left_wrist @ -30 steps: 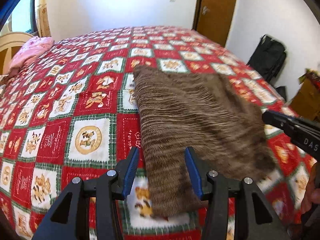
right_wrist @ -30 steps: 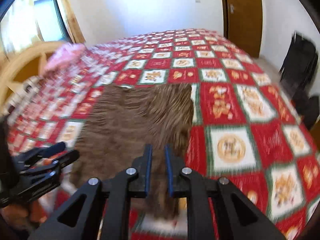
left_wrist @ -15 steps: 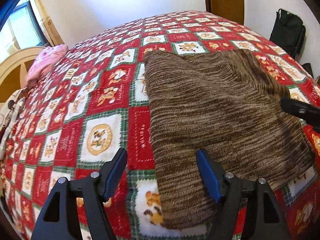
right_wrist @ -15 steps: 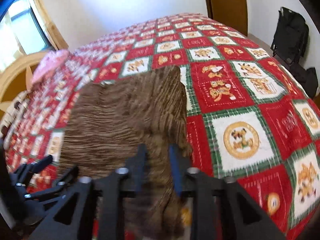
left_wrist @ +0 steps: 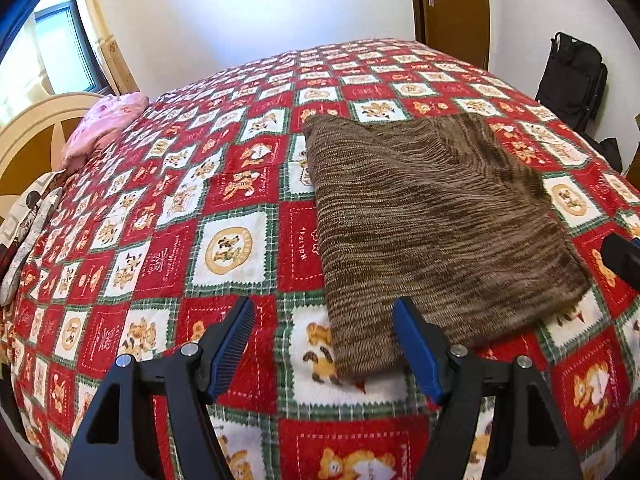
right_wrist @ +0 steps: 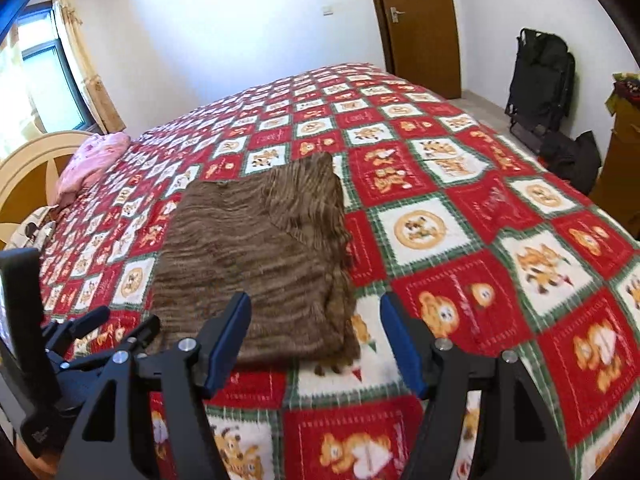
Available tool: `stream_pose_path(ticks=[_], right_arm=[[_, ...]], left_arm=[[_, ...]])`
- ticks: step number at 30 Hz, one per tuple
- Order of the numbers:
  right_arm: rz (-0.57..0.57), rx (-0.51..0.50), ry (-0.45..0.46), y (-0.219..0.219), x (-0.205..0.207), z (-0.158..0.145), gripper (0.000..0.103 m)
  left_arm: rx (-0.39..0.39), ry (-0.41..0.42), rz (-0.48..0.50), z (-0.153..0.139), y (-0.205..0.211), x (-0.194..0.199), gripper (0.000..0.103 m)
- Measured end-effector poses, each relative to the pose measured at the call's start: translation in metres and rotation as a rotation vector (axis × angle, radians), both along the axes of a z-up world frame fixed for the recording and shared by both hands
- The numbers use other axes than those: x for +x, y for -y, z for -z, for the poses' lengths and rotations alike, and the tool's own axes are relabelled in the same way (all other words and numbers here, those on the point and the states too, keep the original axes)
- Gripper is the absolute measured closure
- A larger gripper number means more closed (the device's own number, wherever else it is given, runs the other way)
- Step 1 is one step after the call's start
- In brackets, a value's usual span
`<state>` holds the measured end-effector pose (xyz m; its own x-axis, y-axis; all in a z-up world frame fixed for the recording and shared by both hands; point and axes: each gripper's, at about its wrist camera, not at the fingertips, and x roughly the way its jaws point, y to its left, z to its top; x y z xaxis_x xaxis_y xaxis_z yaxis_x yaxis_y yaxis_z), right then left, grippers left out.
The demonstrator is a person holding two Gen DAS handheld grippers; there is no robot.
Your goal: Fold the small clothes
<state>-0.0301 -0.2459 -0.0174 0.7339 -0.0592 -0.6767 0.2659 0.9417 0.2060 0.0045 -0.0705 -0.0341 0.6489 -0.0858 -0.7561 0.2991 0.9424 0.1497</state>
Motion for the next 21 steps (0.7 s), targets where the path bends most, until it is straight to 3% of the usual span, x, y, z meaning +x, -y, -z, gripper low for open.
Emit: stream_pose_path(ticks=[3,12,21], right_arm=[[0.009,-0.039,0.009,-0.005,-0.009,-0.004,0.023],[-0.002,-0.062,0.013,-0.012,-0.012,-0.008,0.023],[0.006,-0.123,0.014,-0.013,-0.016,-0.009,0.021]], left_arm=[[-0.002,0.005,-0.001,-0.003,-0.003,-0.003,0.031],[-0.052,-0.041,0.008,-0.002,-0.011,-0.001,0.031],[-0.039,-0.031,-0.007,0.003,-0.011,0.001,0.031]])
